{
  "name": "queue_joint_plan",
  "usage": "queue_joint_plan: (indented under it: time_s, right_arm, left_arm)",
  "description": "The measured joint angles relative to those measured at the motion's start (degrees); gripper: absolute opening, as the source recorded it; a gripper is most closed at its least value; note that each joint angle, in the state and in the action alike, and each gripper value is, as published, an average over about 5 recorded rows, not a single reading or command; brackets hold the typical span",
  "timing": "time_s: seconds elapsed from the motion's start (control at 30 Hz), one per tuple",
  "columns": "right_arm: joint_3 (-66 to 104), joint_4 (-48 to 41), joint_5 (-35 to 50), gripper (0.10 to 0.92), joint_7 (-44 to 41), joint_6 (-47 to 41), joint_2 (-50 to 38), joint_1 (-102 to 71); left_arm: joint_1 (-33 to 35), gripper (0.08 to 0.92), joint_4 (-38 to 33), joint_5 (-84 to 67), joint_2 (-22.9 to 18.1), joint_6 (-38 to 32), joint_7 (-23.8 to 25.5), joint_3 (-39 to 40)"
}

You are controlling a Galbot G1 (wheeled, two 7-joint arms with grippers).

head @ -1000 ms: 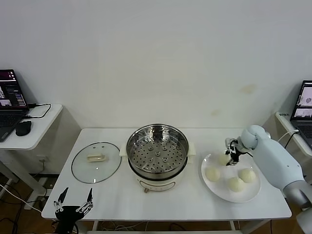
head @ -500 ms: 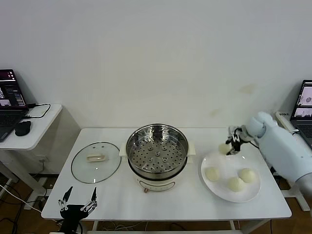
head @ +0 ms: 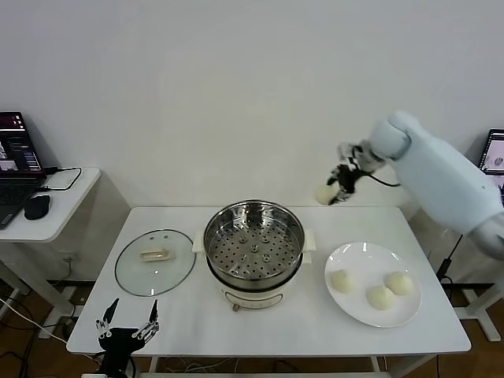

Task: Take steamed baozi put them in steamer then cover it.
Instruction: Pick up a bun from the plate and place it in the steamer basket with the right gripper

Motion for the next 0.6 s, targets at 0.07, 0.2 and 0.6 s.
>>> queue_joint_plan:
  time_s: [0.07,0.2,0.6]
  right_arm:
    - [-1.07,-1.52,0.6,0.543,-0.45,4.52,2.18,0.65]
    - [-3.11,-2.88,0.06,0.547,-0.8,15.2,5.67,1.8]
    - [-7.22,-1.89,-8.12,0.554,2.74,38.97,10.6,3.56]
  left_arm:
    - [0.32,0.823,-0.25,-0.01,-0.01,0.0,-0.07,-0.06]
    - [0.86,0.823,-0.36,-0.16,-0.25,0.09,-0.07,-0.25]
    - [2.03,0.823,-0.37,0.12,-1.12,0.18,0.01,0.08]
